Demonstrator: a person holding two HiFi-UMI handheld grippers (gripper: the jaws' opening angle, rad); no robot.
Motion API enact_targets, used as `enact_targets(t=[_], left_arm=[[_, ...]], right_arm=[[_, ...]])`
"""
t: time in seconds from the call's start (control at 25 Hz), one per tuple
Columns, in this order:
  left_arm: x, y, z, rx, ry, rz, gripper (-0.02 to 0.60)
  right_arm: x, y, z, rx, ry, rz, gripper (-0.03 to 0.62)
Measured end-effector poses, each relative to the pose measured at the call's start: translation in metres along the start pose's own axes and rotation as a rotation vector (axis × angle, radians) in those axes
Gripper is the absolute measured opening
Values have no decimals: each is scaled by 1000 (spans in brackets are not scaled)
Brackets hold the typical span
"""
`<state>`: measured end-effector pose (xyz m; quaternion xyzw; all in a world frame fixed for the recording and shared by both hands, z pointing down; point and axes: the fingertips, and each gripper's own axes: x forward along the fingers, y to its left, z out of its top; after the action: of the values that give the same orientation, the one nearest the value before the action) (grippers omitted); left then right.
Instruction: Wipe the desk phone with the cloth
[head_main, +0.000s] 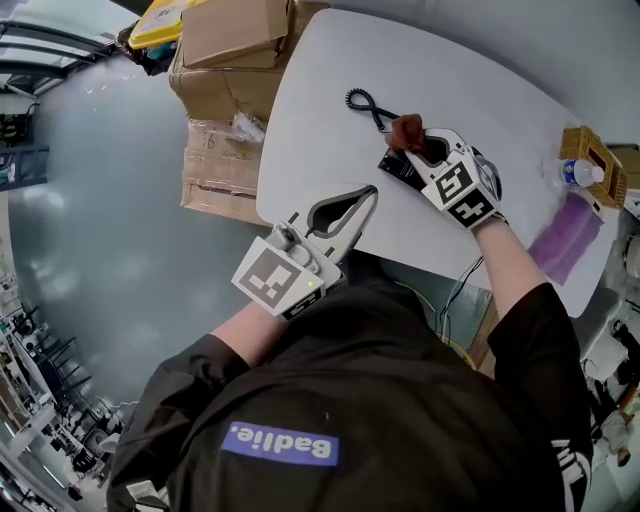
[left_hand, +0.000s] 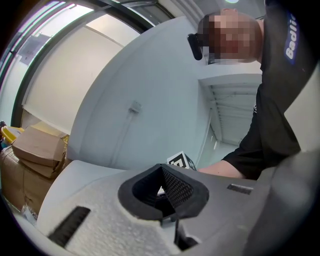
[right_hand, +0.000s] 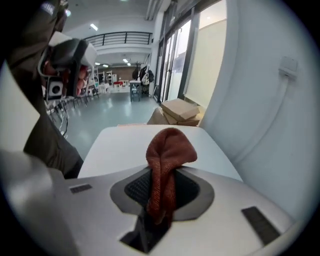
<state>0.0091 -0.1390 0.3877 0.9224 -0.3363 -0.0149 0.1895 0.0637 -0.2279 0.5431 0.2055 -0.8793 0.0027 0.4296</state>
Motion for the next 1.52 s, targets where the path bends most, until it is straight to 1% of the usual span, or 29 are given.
enact_targets(t=[0.16,0.24,0.36,0.48,0.6,0.84,1.04,1.16,1.28,1.52], left_arm=[[-10,7,-9,-12,22,16,9],[-14,8,-11,-28,23,14,9],[-21,11,-14,-41,25,18,9],[-28,11,-14,-45,21,21,9],[-34,11,-14,-45,23,19,9],[-38,8,-13,-41,19,4,9],[-39,6,-17,1,50,6,9],[-38,1,-15,1,45,-8,9],[-34,-3,-12,-7,36,-13,9],[-23,-15,-13,-4,36,-24,9]], right_arm=[[29,-8,-17,-128,135,-13,80],[41,-11,-26,-170,200,-6,80],[53,-3,-36,-203,278,37,80],[59,18,-40,-222,324,100,80],[59,38,-40,-219,341,149,80],[50,71,-38,-190,339,212,80],[37,91,-35,-160,324,262,80],[28,89,-40,-150,328,258,80],[22,78,-48,-164,344,239,80],[15,41,-59,-198,366,170,80]])
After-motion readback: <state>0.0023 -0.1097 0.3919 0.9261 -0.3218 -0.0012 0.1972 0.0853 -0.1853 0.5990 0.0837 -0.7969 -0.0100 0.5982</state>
